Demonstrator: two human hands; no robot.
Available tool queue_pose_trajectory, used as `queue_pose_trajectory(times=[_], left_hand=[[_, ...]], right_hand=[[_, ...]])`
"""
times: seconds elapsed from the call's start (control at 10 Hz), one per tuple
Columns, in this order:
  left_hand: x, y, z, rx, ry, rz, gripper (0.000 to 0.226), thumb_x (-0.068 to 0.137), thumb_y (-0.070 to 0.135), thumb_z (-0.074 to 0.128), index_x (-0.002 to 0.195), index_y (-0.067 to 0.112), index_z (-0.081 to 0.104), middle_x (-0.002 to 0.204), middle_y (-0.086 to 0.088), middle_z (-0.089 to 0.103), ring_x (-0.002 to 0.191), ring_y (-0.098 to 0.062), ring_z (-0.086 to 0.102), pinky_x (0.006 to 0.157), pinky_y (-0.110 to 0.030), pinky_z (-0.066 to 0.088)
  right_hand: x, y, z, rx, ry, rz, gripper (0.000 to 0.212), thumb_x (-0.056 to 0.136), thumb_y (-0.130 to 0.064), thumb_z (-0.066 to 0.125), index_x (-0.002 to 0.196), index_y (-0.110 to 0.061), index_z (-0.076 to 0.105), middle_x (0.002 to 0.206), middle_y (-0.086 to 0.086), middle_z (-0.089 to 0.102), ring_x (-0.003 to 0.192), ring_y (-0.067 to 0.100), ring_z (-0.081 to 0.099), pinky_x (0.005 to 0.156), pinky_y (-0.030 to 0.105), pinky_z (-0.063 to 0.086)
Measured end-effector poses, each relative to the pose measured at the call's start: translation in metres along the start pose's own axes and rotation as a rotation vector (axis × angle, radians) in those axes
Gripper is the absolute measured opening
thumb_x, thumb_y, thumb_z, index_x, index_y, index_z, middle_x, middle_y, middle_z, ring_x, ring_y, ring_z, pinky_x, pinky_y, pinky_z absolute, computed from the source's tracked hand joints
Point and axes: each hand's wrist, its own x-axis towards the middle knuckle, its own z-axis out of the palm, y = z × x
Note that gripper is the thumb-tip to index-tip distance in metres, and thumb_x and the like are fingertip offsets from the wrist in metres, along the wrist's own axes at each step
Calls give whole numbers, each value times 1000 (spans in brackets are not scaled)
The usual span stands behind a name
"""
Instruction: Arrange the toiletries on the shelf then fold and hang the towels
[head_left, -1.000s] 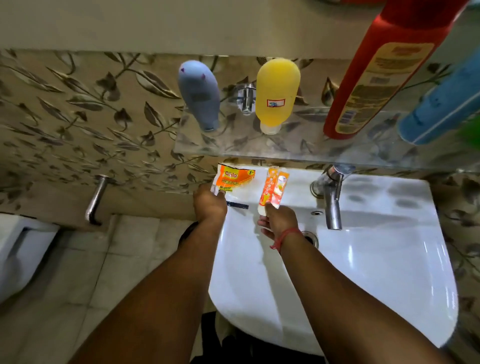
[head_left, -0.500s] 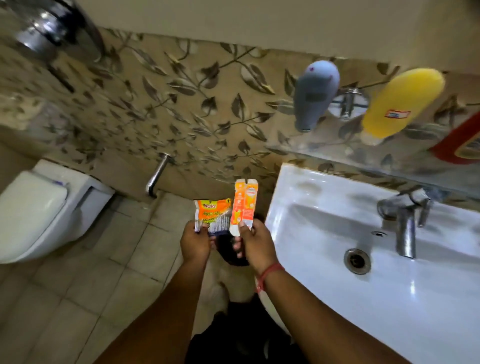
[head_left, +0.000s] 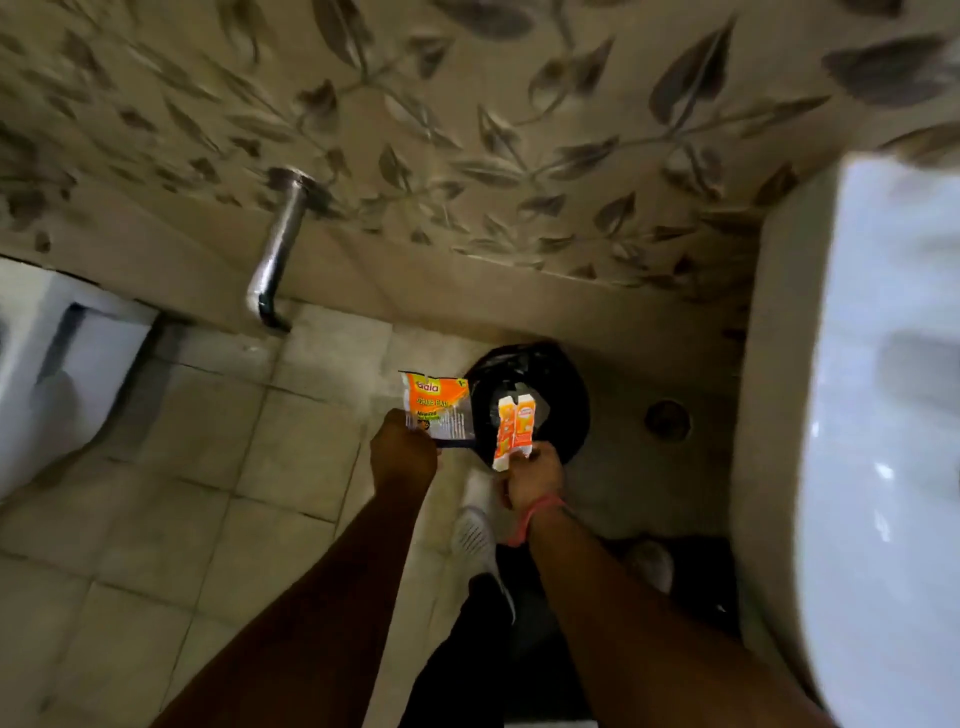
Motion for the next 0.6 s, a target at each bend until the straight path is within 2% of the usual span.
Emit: queue_pose_trajectory(times=[0.1, 0.2, 0.3, 0.4, 0.5, 0.6], left_hand=[[57, -41, 44, 46, -79, -4, 12, 77, 22, 44, 81, 25, 55, 87, -5, 70, 75, -32, 72, 66, -54, 62], [70, -42, 74, 109, -124, 47, 12, 80, 11, 50, 87, 17, 58, 87, -10, 70, 72, -34, 72, 65, -49, 63], [95, -54, 109, 216, -244, 90, 30, 90, 9, 57, 119, 9, 61, 107, -14, 71, 93, -34, 69, 75, -36, 57], [111, -66, 132, 212, -435, 78, 60, 99, 25, 58, 153, 15, 34, 142, -17, 56, 124, -34, 59, 100, -40, 50], [94, -62, 120, 241, -524, 32, 56, 104, 38, 49, 153, 16, 35, 150, -13, 50, 134, -31, 51, 107, -35, 43], [61, -43, 91, 201, -504, 25, 55, 106, 41, 41, 153, 14, 34, 154, -12, 46, 141, -28, 44, 109, -30, 36]], right_hand=[[59, 25, 18, 26, 80, 80, 14, 95, -4, 51, 105, 3, 57, 79, 17, 59, 58, 25, 55, 45, 21, 44], [106, 41, 25, 22, 92, 129, 29, 97, -4, 49, 124, 4, 54, 104, 17, 61, 67, 21, 56, 60, 26, 46], [141, 44, 30, 71, 58, 189, 39, 103, -5, 39, 140, 6, 41, 135, 26, 54, 66, 20, 50, 56, 27, 43], [167, 55, 40, 62, 46, 244, 42, 105, -14, 39, 144, 3, 38, 144, 24, 48, 110, 35, 60, 72, 32, 45], [158, 59, 44, -8, 63, 284, 46, 104, -18, 43, 145, 1, 36, 144, 21, 48, 128, 38, 52, 81, 33, 43], [136, 49, 43, -133, 81, 200, 51, 102, -21, 47, 146, 2, 32, 149, 16, 43, 134, 36, 46, 103, 37, 42]])
